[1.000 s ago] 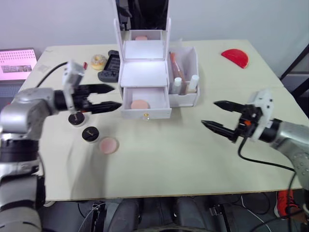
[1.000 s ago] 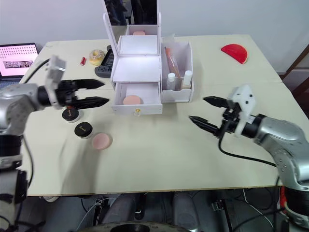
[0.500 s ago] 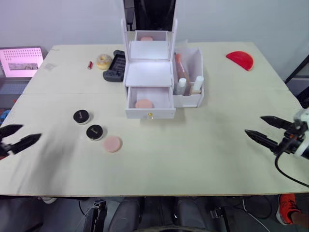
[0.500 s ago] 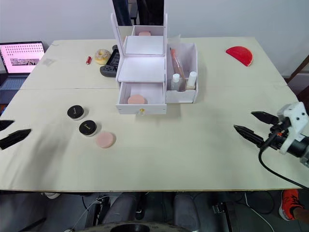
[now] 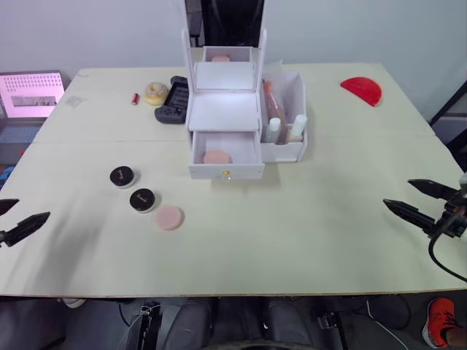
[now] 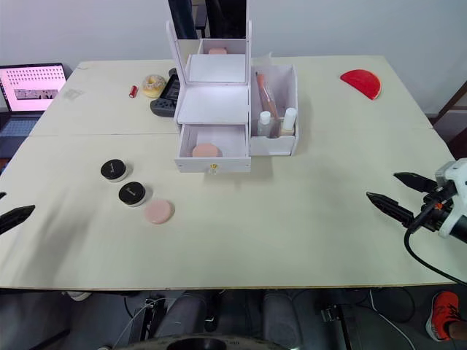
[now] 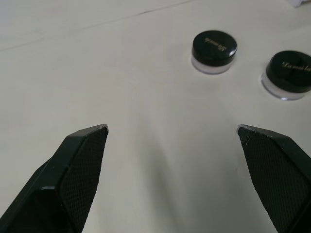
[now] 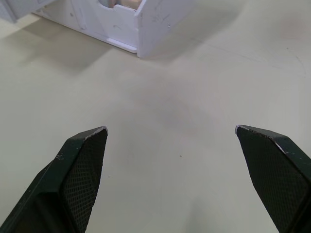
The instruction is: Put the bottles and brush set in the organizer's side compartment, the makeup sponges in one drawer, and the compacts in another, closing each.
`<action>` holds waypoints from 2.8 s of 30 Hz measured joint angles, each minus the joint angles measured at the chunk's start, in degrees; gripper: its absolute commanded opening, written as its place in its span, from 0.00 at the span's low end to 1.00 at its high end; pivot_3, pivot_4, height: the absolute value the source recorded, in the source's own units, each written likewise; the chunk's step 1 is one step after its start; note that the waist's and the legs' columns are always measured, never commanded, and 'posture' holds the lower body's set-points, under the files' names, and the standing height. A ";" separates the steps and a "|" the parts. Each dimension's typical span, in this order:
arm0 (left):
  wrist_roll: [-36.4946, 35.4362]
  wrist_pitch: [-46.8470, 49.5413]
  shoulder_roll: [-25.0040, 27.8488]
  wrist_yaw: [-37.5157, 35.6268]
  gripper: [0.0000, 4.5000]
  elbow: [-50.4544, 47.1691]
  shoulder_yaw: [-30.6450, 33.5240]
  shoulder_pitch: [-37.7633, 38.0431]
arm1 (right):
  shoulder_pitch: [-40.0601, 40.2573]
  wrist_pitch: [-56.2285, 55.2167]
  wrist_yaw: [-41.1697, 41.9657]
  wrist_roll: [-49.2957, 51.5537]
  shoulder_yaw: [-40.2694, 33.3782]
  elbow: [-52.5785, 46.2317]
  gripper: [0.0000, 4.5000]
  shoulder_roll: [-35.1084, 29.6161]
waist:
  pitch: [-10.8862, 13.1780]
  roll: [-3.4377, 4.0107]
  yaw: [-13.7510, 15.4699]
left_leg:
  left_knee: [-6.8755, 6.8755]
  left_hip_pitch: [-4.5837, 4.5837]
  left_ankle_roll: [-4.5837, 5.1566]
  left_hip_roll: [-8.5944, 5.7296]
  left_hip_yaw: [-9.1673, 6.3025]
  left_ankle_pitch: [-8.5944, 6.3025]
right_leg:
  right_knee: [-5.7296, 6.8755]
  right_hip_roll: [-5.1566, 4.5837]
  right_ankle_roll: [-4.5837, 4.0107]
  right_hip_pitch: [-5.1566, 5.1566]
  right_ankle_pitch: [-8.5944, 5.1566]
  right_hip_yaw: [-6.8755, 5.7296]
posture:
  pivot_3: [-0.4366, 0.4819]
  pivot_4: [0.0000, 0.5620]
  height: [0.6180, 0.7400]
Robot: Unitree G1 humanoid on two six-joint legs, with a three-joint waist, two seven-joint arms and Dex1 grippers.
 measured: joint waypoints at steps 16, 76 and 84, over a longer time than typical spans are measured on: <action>-2.42 4.74 -16.89 12.18 0.99 -31.11 -22.04 5.67 | -23.44 10.74 -0.63 10.78 24.02 -16.88 1.00 0.14 | 0.00 -0.04 0.24 | 0.08 -0.04 0.01 -0.02 -0.01 0.00 | -0.06 0.04 0.00 0.04 0.02 -0.04 | 0.48 0.27 1.00; -13.89 17.35 -11.36 3.94 0.59 -9.52 -43.92 -54.36 | -28.01 7.44 -0.80 6.91 29.53 -13.26 1.00 3.67 | 0.04 -0.11 0.06 | 0.11 -0.04 -0.01 -0.11 -0.10 0.04 | 0.05 0.30 0.25 0.05 0.17 -0.29 | 0.48 0.27 1.00; -3.00 10.00 -21.39 -5.96 0.59 9.72 -54.76 -65.41 | -24.28 8.17 -4.74 7.28 26.70 -17.08 1.00 3.85 | 0.06 -0.13 -0.32 | 0.11 -0.10 -0.01 -0.08 -0.08 0.04 | 0.07 0.33 0.26 -0.05 0.17 -0.24 | 0.48 0.27 1.00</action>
